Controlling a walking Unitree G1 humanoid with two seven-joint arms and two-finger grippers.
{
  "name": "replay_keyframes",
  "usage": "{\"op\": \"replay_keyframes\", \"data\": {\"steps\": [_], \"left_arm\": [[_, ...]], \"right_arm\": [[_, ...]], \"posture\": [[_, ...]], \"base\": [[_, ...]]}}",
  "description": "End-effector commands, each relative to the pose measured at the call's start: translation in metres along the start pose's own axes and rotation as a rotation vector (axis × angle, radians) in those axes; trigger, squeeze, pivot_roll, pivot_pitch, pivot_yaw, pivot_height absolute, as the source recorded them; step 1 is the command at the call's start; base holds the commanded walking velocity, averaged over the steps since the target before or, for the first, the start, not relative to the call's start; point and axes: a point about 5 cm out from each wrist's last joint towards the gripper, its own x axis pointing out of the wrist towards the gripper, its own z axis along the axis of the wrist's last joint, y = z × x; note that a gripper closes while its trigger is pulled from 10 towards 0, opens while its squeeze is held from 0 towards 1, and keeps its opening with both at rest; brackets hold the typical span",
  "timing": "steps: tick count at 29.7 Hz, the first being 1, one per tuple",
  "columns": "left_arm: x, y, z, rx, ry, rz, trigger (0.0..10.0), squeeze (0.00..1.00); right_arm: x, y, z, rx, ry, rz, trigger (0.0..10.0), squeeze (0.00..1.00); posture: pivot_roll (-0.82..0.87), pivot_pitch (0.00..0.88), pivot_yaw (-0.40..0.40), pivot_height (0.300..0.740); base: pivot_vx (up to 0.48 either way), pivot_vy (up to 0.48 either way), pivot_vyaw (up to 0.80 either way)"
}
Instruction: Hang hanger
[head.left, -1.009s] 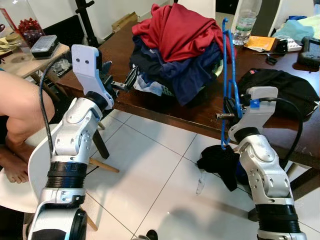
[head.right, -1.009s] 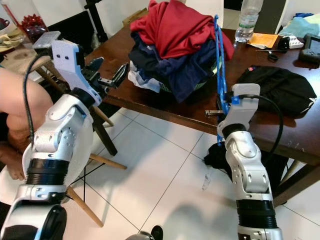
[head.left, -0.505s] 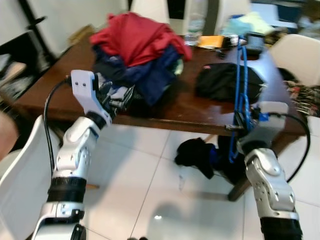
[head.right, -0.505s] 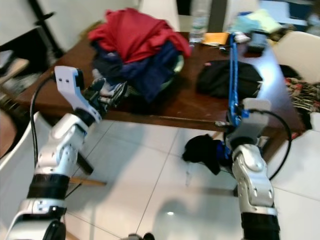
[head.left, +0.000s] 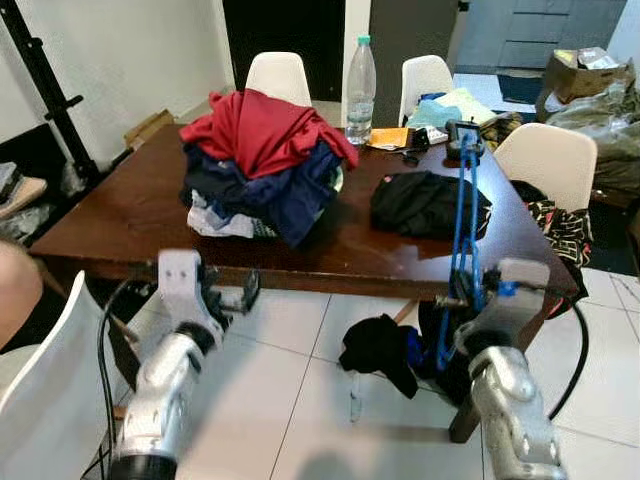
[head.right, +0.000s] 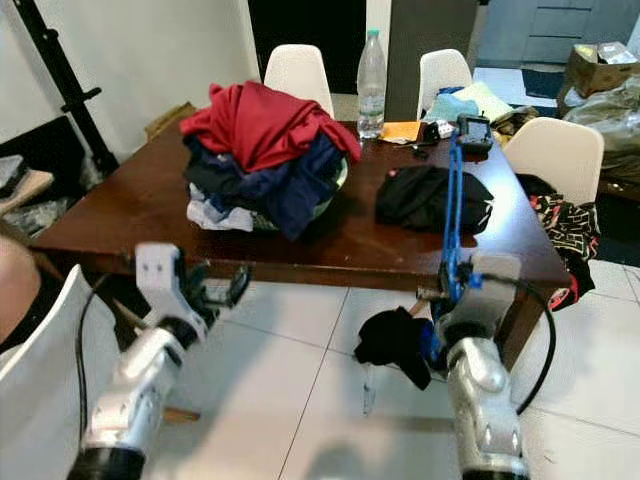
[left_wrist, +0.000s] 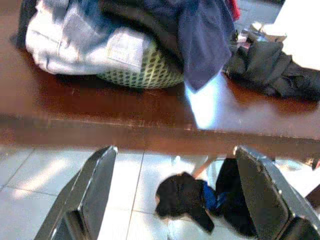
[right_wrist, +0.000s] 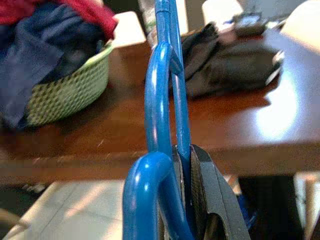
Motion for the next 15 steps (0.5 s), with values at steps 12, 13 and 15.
{"op": "replay_keyframes", "data": {"steps": [12,13,15], "left_arm": [[0.002,0.019,0.015,0.027,-0.087,0.037,10.0,0.00],[0.000,0.020,0.016,0.030,-0.099,0.038,10.0,0.00],[-0.001,0.019,0.016,0.034,-0.106,0.040,10.0,0.00]], "right_arm": [[0.004,0.000,0.003,0.043,-0.039,0.043,10.0,0.00],[0.005,-0.002,0.003,0.051,-0.049,0.038,10.0,0.00],[0.005,-0.005,0.003,0.062,-0.056,0.029,10.0,0.00]], "posture": [[0.11,0.000,0.002,0.740],[0.11,0.000,0.001,0.740],[0.12,0.000,0.000,0.740]], "base": [[0.000,0.000,0.00],[0.000,0.000,0.00],[0.000,0.000,0.00]]}}
